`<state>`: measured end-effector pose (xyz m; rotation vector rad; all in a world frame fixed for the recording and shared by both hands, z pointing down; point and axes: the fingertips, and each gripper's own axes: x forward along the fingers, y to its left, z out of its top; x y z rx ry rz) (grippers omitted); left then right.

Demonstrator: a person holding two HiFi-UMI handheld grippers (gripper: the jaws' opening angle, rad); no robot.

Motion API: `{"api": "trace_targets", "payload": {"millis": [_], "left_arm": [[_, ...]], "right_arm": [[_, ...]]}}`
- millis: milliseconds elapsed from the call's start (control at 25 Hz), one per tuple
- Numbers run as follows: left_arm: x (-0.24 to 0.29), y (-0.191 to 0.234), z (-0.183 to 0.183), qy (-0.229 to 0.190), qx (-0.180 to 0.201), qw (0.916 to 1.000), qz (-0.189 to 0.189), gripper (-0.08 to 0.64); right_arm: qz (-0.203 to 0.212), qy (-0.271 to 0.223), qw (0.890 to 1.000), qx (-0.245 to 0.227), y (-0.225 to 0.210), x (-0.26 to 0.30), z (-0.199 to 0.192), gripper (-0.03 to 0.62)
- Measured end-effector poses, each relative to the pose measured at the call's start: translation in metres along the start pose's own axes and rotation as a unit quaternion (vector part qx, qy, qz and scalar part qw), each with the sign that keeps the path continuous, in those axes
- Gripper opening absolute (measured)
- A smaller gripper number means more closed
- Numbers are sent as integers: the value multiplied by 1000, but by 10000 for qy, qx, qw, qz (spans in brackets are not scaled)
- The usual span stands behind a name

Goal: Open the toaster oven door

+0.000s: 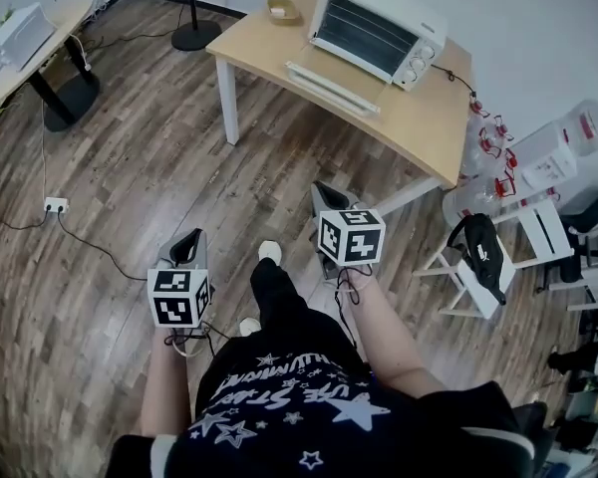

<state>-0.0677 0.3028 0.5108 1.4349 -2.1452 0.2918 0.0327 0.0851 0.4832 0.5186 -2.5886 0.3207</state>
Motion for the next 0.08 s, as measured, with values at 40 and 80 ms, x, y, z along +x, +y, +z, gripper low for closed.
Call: {"api": "trace_targets", "payload": {"millis": [40, 80], "left_arm": [[-7, -3, -5, -6, -6, 10000, 7, 21], [-13, -7, -10, -10, -12, 10000, 14, 21]], "right_arm": [[24, 3, 10000, -14, 4, -7, -4, 3], [46, 6, 10000, -28, 8, -14, -9, 3]]}}
